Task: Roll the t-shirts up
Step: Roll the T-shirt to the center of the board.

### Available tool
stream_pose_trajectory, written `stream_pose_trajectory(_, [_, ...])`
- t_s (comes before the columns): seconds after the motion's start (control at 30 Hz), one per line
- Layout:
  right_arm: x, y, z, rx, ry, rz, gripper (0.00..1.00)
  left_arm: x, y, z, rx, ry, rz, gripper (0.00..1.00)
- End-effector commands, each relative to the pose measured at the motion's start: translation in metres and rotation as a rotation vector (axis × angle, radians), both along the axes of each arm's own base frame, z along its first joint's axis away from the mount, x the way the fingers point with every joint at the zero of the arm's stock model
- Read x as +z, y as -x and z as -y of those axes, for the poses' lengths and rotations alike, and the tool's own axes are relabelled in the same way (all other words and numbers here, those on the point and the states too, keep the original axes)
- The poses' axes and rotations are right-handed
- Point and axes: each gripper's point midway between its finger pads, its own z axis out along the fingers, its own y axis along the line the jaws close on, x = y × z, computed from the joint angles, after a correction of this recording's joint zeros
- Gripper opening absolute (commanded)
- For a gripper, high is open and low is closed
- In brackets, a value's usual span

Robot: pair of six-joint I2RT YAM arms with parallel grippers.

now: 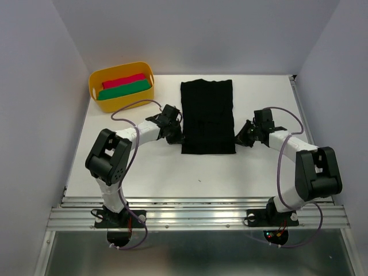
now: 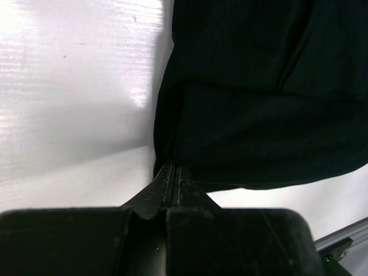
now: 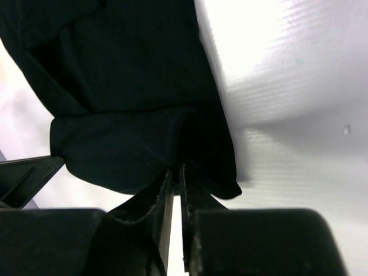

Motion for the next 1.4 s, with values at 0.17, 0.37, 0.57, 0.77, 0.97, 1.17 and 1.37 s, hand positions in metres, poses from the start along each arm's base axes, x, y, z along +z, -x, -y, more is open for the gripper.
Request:
stream_pose_trajectory(0.17, [0.011,-0.033,0.012,-0.038,0.062,0.098,0.44,0.007,-0.024,-0.007,-0.023,-0.046,0.059,0.32])
stream_pose_trajectory(0.37, [0.046,-0.029,0.020,-0.033,0.108,0.188,0.53,0.055,-0.039,-0.024,0.053,-0.102,0.193,0.42])
stream_pose_trajectory(0.57, [0.061,-0.014,0.018,-0.004,0.141,0.218,0.45,0.086,-0.030,-0.019,0.048,-0.097,0.257,0.22])
stream_pose_trajectory(0.77, [0.059,0.000,-0.022,0.088,0.126,0.216,0.08,0.074,-0.005,0.020,-0.053,0.007,0.192,0.00])
stream_pose_trajectory(0.97, [0.052,-0.013,-0.034,0.077,0.092,0.190,0.04,0.051,0.002,0.047,-0.104,0.086,0.128,0.00])
stream_pose_trajectory(1.17, [0.024,-0.035,-0.025,0.026,0.175,0.135,0.03,0.027,-0.016,0.055,-0.110,0.067,0.120,0.00])
stream_pose_trajectory(1.37, [-0.018,-0.046,-0.006,-0.031,0.296,0.064,0.01,0.009,-0.042,0.053,-0.107,0.031,0.148,0.00])
